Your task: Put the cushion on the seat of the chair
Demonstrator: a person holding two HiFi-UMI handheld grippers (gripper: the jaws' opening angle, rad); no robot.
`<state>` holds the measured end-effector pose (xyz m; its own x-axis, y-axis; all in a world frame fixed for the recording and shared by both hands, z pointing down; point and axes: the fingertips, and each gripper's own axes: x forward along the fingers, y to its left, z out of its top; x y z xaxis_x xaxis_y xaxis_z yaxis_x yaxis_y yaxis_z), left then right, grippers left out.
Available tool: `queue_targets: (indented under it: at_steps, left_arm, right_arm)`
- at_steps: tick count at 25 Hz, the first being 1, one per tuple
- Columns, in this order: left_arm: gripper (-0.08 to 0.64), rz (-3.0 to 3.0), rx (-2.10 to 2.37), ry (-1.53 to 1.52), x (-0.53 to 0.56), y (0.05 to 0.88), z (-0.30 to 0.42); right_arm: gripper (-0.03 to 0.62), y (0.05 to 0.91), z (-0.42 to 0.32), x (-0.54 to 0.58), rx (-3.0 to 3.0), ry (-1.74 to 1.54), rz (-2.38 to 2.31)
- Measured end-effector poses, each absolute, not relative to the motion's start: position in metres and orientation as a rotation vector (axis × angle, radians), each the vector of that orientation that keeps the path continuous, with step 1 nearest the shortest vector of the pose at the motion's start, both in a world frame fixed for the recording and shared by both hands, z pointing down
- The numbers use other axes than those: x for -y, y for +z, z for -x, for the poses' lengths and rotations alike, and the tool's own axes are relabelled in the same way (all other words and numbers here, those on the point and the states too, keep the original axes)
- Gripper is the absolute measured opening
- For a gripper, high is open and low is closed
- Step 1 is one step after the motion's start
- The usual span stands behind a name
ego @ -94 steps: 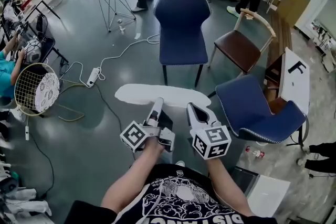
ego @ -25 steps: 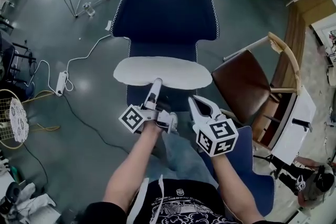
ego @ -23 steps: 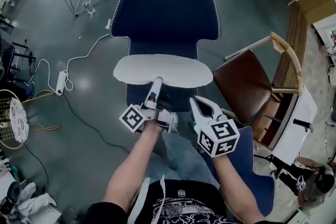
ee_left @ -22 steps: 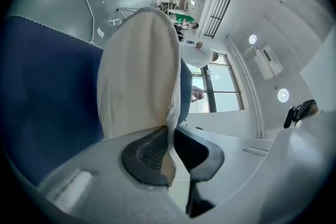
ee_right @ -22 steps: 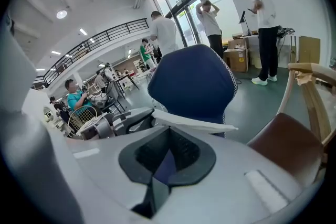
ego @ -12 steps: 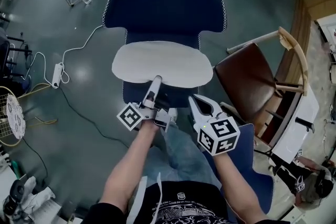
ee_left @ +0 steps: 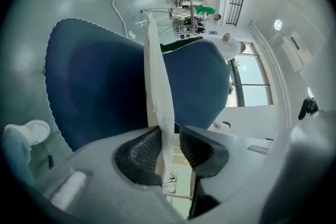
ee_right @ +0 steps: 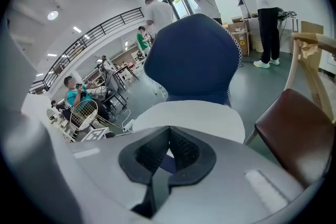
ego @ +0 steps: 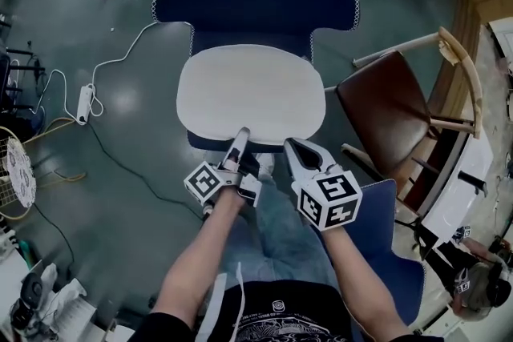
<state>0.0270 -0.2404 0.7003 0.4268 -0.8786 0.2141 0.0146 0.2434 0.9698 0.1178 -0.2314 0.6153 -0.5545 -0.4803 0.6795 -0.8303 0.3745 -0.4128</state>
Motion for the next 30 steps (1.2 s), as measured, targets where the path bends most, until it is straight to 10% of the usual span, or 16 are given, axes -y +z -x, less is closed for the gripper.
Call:
queue_targets:
  at_steps: [16,30]
  left_arm:
    - [0.261,-1.093,0.975,-0.321,0.191,0.793,-0.032]
    - [0.172,-1.515,0.933,-0.146,0.21,0.655,-0.029]
  right_arm:
    - [-0.006,0.641,-0.134,0.206,2.124,1.073,-1.15]
    - [-0.006,0.587,-0.095,0.222,2.235,1.008,-1.145]
